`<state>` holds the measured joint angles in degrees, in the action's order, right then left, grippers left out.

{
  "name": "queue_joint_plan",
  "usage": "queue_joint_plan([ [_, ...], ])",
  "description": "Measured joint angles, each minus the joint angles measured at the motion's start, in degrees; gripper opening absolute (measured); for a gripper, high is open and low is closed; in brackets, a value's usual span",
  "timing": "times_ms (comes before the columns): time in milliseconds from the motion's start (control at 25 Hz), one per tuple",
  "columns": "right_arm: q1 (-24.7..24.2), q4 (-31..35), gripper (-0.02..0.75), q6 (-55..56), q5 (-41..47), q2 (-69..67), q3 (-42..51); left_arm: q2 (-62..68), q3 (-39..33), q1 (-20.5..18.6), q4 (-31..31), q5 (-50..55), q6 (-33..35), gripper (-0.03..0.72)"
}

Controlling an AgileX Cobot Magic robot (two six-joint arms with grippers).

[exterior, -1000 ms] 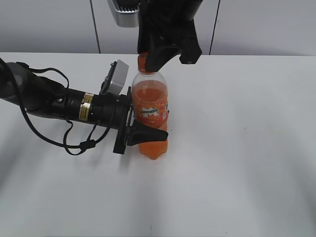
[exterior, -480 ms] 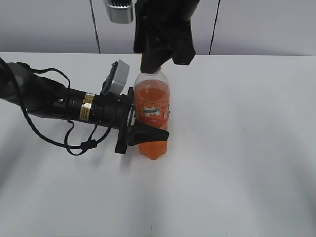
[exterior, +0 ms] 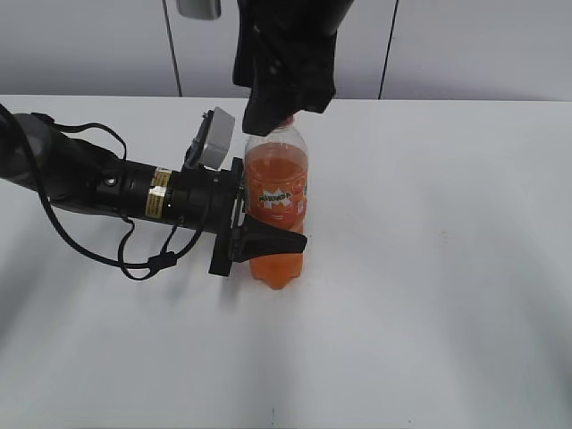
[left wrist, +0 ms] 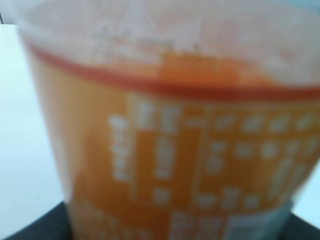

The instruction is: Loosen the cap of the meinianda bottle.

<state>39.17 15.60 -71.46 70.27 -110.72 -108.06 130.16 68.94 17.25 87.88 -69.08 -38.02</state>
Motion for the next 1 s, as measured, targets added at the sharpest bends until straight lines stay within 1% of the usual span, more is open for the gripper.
queue_joint_plan([
  [160, 0.0, -0.1, 0.472, 9.4, 0.1, 0.0, -3.4, 0.0, 0.0, 0.0, 0.0, 0.0, 0.0, 0.413],
  [280, 0.0, -0.1, 0.472, 19.7, 0.0, 0.0, -5.3, 0.0, 0.0, 0.0, 0.1, 0.0, -0.1, 0.413],
  [680, 0.0, -5.4, 0.473, 64.0, 0.0, 0.0, -5.8, 0.0, 0.0, 0.0, 0.2, 0.0, -0.1, 0.413],
  [800, 0.0, -6.4, 0.473, 75.5, 0.0, 0.0, -5.8, 0.0, 0.0, 0.0, 0.2, 0.0, -0.1, 0.413],
  [1000, 0.0, -6.7, 0.473, 84.8, 0.0, 0.0, -5.8, 0.0, 0.0, 0.0, 0.2, 0.0, -0.4, 0.413],
])
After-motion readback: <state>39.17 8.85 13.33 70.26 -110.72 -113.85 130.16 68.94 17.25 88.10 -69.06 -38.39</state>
